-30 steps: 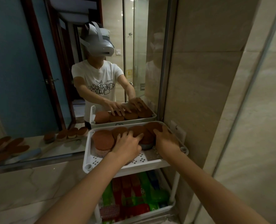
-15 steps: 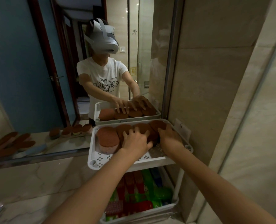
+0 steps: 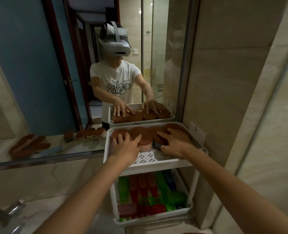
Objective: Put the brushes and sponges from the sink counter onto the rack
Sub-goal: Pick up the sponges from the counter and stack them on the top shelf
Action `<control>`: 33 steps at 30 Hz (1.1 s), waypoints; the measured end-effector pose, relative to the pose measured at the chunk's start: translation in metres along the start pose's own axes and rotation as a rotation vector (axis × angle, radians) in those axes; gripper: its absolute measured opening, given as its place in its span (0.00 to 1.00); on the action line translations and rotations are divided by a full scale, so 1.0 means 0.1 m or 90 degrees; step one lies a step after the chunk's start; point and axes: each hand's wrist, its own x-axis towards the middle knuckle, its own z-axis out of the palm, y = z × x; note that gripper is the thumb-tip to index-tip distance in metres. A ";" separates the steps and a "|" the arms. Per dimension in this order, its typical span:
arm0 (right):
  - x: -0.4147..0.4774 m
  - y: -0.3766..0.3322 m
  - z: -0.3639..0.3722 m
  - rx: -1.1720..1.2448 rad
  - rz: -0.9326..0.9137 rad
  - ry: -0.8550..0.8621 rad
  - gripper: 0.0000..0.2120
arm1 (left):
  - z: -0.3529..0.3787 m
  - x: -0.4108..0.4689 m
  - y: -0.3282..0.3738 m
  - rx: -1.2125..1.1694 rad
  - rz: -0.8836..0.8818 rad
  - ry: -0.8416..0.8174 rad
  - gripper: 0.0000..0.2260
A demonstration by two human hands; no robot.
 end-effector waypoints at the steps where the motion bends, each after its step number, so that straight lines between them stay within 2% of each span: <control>1: 0.00 0.00 0.00 -0.012 -0.001 0.004 0.30 | 0.01 0.01 -0.02 -0.001 0.004 0.008 0.25; 6: -0.01 0.01 0.01 -0.063 -0.009 0.029 0.28 | -0.03 0.01 0.03 0.007 0.005 0.001 0.29; 15: 0.07 0.02 0.04 -0.109 -0.009 0.049 0.29 | -0.04 0.08 0.15 -0.013 -0.020 0.003 0.27; 20: 0.08 0.03 0.04 -0.075 -0.048 0.014 0.27 | -0.03 0.08 0.11 -0.007 -0.004 -0.004 0.27; 28: 0.10 0.02 0.05 0.035 -0.046 -0.022 0.29 | 0.01 0.14 0.10 -0.060 0.005 -0.024 0.29; 33: 0.06 0.05 0.03 0.102 -0.053 0.024 0.27 | -0.04 0.07 0.09 -0.117 0.002 0.022 0.28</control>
